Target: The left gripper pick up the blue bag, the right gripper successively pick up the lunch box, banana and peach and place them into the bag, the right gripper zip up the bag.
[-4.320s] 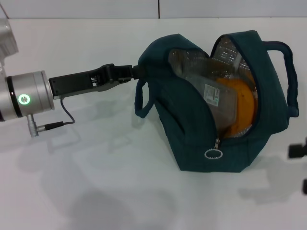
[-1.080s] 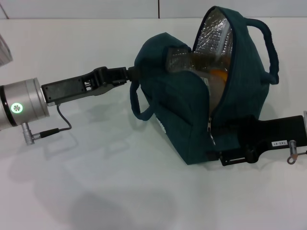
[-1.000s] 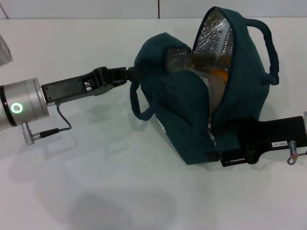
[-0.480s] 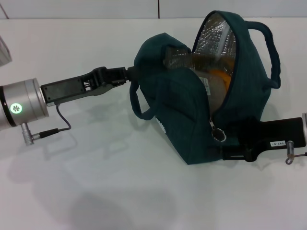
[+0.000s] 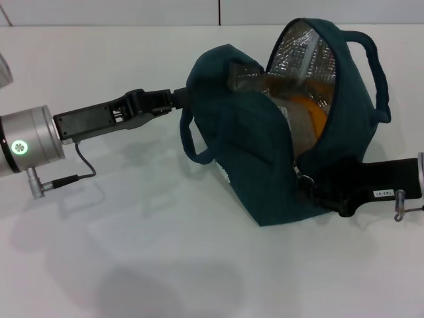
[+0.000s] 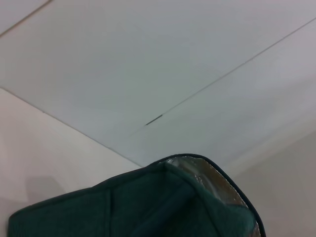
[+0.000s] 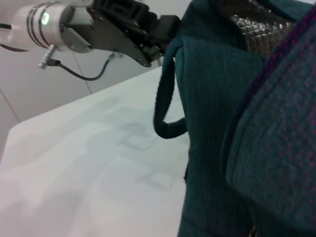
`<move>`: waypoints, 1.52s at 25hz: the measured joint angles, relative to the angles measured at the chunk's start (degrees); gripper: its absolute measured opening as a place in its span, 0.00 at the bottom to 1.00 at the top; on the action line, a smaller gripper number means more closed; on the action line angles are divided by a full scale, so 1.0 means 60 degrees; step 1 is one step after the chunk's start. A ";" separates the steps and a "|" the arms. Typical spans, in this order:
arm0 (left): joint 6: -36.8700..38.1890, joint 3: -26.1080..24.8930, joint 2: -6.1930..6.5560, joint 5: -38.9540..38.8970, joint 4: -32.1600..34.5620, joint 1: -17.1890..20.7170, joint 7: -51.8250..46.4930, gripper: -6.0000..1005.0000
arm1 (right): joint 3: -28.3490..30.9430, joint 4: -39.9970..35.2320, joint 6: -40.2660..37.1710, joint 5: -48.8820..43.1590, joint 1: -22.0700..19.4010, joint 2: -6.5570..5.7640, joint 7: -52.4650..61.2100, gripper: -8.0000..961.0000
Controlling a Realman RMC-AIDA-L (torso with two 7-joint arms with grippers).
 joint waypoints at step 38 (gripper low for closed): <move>0.1327 0.0032 0.0181 -0.1394 -0.0078 0.1423 0.3107 0.09 | -0.0358 -0.2097 -0.2117 0.1770 -0.0881 -0.0080 -0.0084 0.02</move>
